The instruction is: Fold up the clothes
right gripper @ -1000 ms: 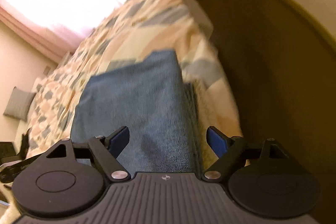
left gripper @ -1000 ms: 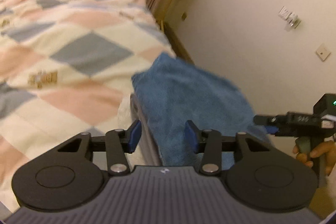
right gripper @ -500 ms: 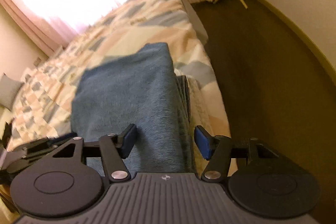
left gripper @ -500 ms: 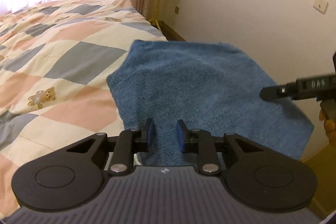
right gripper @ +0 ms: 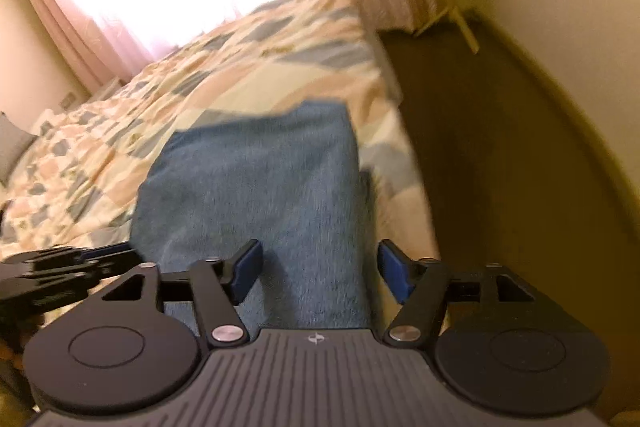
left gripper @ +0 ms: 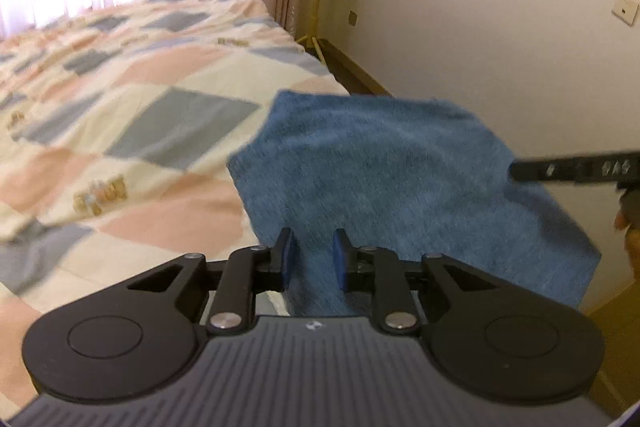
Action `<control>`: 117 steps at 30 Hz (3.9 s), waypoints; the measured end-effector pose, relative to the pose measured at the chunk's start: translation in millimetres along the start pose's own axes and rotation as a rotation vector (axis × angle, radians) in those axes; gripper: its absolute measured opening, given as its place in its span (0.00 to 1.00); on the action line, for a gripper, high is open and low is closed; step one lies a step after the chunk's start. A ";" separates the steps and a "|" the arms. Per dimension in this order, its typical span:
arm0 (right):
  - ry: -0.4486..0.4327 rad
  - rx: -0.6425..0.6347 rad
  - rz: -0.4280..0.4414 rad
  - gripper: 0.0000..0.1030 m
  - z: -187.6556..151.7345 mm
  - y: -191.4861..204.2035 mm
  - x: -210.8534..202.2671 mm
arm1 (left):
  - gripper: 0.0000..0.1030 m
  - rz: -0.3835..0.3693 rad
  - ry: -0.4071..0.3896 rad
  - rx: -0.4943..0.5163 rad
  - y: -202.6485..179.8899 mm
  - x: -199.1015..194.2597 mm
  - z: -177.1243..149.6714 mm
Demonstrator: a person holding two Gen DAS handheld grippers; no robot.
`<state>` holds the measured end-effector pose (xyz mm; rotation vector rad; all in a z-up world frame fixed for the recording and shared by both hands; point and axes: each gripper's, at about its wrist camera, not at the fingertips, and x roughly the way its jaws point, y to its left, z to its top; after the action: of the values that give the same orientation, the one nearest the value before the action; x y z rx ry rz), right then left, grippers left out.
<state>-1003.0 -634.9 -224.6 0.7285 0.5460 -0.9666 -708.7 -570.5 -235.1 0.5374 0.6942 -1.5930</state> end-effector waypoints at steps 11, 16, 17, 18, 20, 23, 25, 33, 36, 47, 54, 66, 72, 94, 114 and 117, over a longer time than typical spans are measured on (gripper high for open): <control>-0.153 -0.204 -0.031 0.32 44.9 39.4 36.4 | 0.19 0.072 -0.075 0.010 -15.9 48.5 55.9; -0.053 -0.192 -0.084 0.31 20.6 37.7 91.5 | 0.19 0.095 -0.069 -0.011 -9.8 81.6 18.8; -0.057 -0.185 -0.085 0.31 19.7 36.7 91.9 | 0.19 0.097 -0.071 -0.008 -10.4 83.4 19.7; -0.064 -0.178 -0.084 0.31 19.6 35.9 91.0 | 0.19 0.100 -0.072 -0.006 -10.9 85.1 20.6; -0.079 -0.164 -0.082 0.31 19.4 34.1 89.2 | 0.19 0.096 -0.071 -0.013 -10.6 83.4 24.5; -0.100 -0.144 -0.079 0.32 19.2 31.5 86.5 | 0.18 0.069 -0.097 -0.042 -7.0 58.5 30.8; -0.162 -0.136 -0.058 0.35 17.6 34.8 58.7 | 0.18 0.066 -0.124 -0.026 -10.3 31.5 25.4; -0.201 -0.172 -0.016 0.47 -39.5 56.0 -39.5 | 0.18 0.023 -0.095 0.145 -49.7 -58.7 -39.1; -0.111 -0.213 -0.020 0.50 -67.3 66.5 -34.0 | 0.18 0.045 -0.042 0.187 -59.9 -55.7 -65.0; -0.036 -0.265 -0.065 0.56 -84.3 84.7 -26.7 | 0.21 0.062 -0.030 0.160 -61.9 -69.2 -74.9; -0.013 -0.257 -0.087 0.56 -100.7 92.2 -39.0 | 0.18 0.025 0.002 0.165 -75.2 -75.1 -95.5; -0.022 -0.265 -0.109 0.57 -107.4 103.8 -39.7 | 0.25 0.051 0.071 0.129 -69.5 -79.5 -84.6; 0.031 -0.204 -0.129 0.57 -98.8 116.0 -42.8 | 0.44 0.044 0.217 0.047 -59.4 -80.6 -57.9; -0.122 0.159 -0.370 0.97 -92.4 305.4 -151.4 | 0.88 0.034 0.225 0.170 61.2 -242.5 -18.9; -0.150 0.334 -0.548 1.00 -126.0 364.2 -239.3 | 0.99 0.033 0.166 0.222 46.8 -337.7 -30.5; -0.141 0.347 -0.526 1.00 -125.8 360.0 -253.2 | 0.99 0.029 0.168 0.170 40.6 -345.2 -29.2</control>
<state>-817.8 -271.0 -17.8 0.8342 0.4569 -1.6185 -622.7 -307.9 -22.2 0.8097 0.6755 -1.6011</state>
